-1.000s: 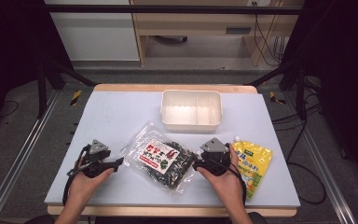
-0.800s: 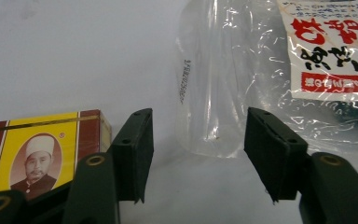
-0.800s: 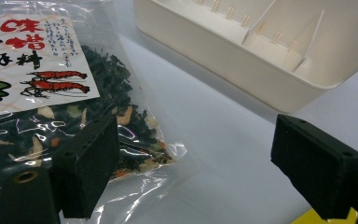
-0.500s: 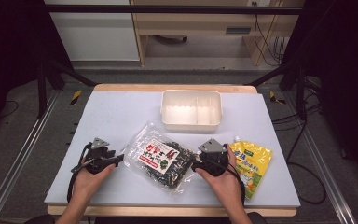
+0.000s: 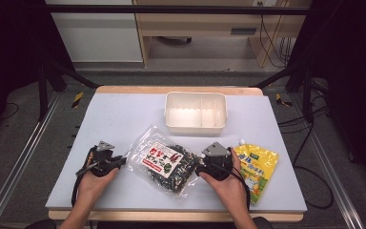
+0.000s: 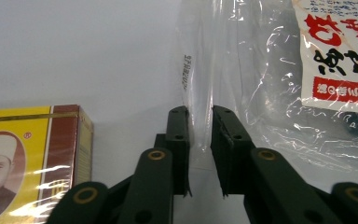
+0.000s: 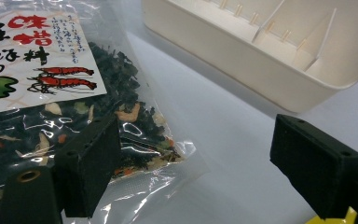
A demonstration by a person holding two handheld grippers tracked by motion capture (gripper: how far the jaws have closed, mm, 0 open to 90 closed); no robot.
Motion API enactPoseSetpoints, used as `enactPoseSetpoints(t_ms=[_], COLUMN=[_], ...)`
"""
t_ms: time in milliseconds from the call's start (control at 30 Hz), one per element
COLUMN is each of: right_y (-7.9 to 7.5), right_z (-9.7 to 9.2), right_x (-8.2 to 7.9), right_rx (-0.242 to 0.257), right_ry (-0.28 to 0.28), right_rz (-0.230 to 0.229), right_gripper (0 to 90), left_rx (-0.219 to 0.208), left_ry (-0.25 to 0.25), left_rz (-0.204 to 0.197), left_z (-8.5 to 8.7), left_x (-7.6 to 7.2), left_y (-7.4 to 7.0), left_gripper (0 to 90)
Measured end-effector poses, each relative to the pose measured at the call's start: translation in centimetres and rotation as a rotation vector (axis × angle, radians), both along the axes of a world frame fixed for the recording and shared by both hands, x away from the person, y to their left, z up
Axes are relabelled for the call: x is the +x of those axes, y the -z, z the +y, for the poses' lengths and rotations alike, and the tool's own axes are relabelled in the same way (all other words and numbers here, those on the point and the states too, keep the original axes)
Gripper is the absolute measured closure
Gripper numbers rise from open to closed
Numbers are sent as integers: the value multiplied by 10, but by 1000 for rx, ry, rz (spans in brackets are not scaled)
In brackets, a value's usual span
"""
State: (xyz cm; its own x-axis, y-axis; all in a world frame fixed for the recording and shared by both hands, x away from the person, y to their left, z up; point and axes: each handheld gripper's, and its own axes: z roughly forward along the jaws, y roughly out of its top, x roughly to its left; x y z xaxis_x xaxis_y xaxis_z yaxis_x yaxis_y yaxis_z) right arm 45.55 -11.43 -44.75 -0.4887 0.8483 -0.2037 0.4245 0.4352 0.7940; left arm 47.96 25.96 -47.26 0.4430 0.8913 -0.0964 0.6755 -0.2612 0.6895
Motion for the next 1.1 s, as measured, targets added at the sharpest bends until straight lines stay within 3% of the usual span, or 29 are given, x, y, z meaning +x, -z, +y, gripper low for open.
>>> enactPoseSetpoints(t_ms=[33,67,100,167,300,367,600,733,867,967,1100], right_y=[0,0,0,-1,-1,-1,-2,-4,-6,-6,-5], right_z=[0,0,0,0,0,0,-4,-8,-9,-7,-4], right_x=[0,0,0,0,0,0,2,1,0,0,0], right_rx=[0,0,0,1,2,7,15,24,28,26,18], right_ry=[-2,-2,-2,-3,-7,-6,2,9,15,14,5], right_rz=[-1,-2,-2,-4,-7,-10,-22,-28,-37,-41,-40], right_gripper=[166,167,167,167,169,169,168,170,171,171,171], left_rx=[1,10,27,24,25,9,-28,2,-8,4,-11], left_ry=[2,0,6,15,16,11,31,40,41,41,35], left_rz=[1,-4,-7,-6,-19,-47,-74,-109,-143,-140,-139], left_z=[0,0,0,1,3,6,13,15,19,22,24], left_x=[0,0,0,1,0,-1,-4,-8,-13,-14,-12], left_y=[0,0,0,1,-2,-7,-19,-28,-34,-37,-36], left_gripper=[795,866,866,893,898,899,900,900,900,900,900])
